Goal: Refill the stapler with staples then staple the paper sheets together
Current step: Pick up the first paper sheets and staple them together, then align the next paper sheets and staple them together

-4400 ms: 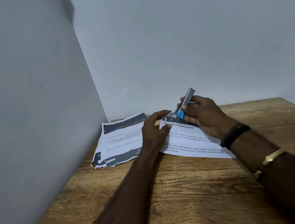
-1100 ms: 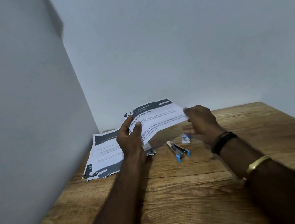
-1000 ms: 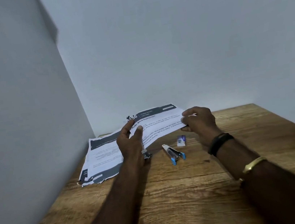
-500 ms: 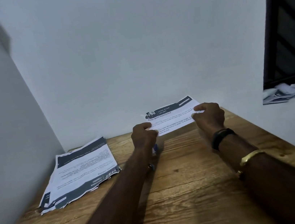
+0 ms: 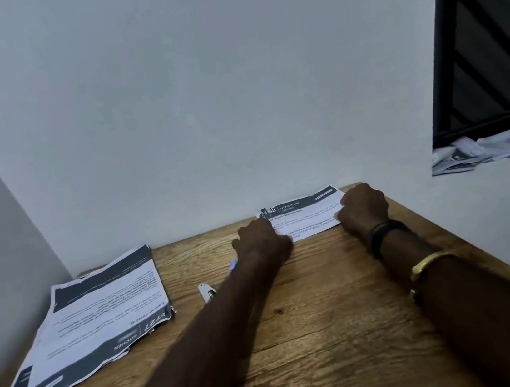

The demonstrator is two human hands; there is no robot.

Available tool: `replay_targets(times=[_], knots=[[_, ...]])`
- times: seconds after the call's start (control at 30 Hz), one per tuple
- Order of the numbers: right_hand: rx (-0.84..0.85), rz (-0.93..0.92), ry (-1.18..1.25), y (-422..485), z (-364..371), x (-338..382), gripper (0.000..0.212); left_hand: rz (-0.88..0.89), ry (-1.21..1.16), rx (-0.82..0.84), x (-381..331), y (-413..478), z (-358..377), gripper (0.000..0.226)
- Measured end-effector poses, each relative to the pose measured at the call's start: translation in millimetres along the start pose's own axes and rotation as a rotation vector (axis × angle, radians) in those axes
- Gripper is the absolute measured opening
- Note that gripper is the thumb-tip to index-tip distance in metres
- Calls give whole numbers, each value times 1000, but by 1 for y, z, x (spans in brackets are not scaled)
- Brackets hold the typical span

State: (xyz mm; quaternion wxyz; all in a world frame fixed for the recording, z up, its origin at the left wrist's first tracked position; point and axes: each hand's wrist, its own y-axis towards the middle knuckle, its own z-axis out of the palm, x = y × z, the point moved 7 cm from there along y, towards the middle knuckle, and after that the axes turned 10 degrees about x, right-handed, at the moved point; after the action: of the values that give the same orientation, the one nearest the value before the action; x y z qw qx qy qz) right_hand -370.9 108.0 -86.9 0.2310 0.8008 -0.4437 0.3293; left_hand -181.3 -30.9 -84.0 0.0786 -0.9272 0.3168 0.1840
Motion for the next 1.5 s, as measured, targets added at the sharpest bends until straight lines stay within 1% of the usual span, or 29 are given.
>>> replay_targets(times=[0.13,0.3,0.37,0.47,0.57,0.63,0.7,0.83,0.9,1.07,1.23,1.33,1.5], knots=[[-18,-27,-98,2,4,3,28,-13,135,14,-2,2,6,46],[-26,-49,-168,-1,5,7,28,14,103,2,-3,0,2,48],[-21,-29,-177,-6,3,7,29,35,45,-19,-2,-1,0,47],[-49,-21,-211,-17,0,11,31,107,-104,-79,0,-5,-8,45],[-93,-123,-165,-32,-1,29,31,203,-226,-193,0,-15,-25,40],[-81,-201,-85,-44,2,49,29,236,-303,-288,3,-25,-39,28],[-66,-267,-19,-59,8,73,26,251,-384,-352,11,-37,-52,18],[9,-389,76,-93,32,127,13,215,-504,-443,43,-60,-78,15],[73,-417,111,-111,48,152,8,176,-540,-478,69,-71,-91,14],[206,-476,140,-153,96,199,10,21,-565,-540,149,-95,-118,7],[321,-511,75,-183,152,232,14,-187,-494,-574,227,-119,-136,17],[370,-489,-6,-191,181,243,18,-390,-420,-535,271,-130,-139,21],[428,-448,-137,-191,220,246,25,-625,-315,-417,320,-136,-137,42]])
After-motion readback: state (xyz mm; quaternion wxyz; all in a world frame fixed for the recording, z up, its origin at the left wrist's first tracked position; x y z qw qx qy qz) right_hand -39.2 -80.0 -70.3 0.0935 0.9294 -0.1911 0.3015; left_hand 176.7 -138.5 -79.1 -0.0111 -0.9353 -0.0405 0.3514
